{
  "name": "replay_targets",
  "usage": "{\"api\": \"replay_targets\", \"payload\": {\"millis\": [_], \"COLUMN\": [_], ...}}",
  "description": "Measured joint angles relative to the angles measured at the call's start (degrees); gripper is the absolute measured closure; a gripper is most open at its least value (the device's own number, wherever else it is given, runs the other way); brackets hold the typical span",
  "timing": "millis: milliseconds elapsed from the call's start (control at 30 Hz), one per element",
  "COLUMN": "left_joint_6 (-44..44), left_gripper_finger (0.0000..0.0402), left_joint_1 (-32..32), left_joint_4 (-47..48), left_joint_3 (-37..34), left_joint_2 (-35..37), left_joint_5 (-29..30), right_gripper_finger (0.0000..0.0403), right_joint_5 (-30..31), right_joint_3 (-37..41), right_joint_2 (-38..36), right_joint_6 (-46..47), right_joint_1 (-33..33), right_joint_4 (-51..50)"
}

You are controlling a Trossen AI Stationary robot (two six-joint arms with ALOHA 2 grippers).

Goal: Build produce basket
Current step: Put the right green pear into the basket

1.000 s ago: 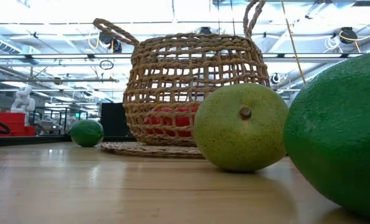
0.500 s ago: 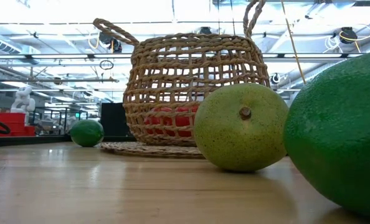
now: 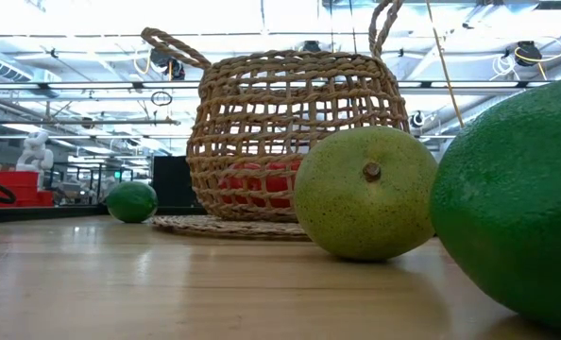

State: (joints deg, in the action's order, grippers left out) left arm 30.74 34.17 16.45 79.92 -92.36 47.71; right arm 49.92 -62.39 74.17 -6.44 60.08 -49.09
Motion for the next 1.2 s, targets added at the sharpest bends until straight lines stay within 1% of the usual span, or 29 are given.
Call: {"api": "replay_targets", "payload": {"millis": [100,200,267,433,500,633,833,1000,1100,1200], "left_joint_6": [0.07,0.09,0.01,-0.78,-1.08,-1.11,-1.64,-1.97,-1.96,-1.36], "left_gripper_finger": [0.0151,0.0151,0.0151,0.0151,0.0151,0.0151,0.0151,0.0151,0.0151,0.0151], "left_joint_1": [0.59,1.03,1.18,1.07,1.01,1.01,1.01,1.01,1.01,1.01], "left_joint_4": [0.00,0.00,0.00,0.00,0.00,0.00,0.00,0.00,0.00,0.00], "left_joint_3": [0.00,0.00,0.00,0.00,0.00,0.00,0.00,0.00,0.00,0.00], "left_joint_2": [0.00,0.00,0.00,0.00,0.00,0.00,0.00,-0.02,-0.02,-0.02], "left_joint_5": [-0.05,-0.06,-0.07,-0.05,-0.05,-0.05,-0.05,-0.05,-0.05,-0.05], "right_gripper_finger": [0.0399,0.0399,0.0399,0.0399,0.0399,0.0399,0.0399,0.0399,0.0399,0.0399], "right_joint_5": [1.80,4.76,5.97,6.14,7.83,11.52,11.94,17.29,17.66,17.63], "right_joint_3": [0.00,0.00,0.00,0.00,0.18,2.03,5.49,8.14,8.66,8.68], "right_joint_2": [0.00,0.00,0.00,0.02,0.02,0.04,0.04,0.04,0.04,0.04], "right_joint_6": [-5.62,-8.24,-9.25,-10.53,-10.93,-11.60,-16.89,-21.16,-24.13,-24.70], "right_joint_1": [-0.11,-0.11,-0.11,-0.11,-0.11,-0.11,-0.13,-0.13,-0.43,-0.92], "right_joint_4": [-0.04,-0.02,-0.01,-0.02,0.33,1.16,1.42,5.88,8.86,11.10]}}
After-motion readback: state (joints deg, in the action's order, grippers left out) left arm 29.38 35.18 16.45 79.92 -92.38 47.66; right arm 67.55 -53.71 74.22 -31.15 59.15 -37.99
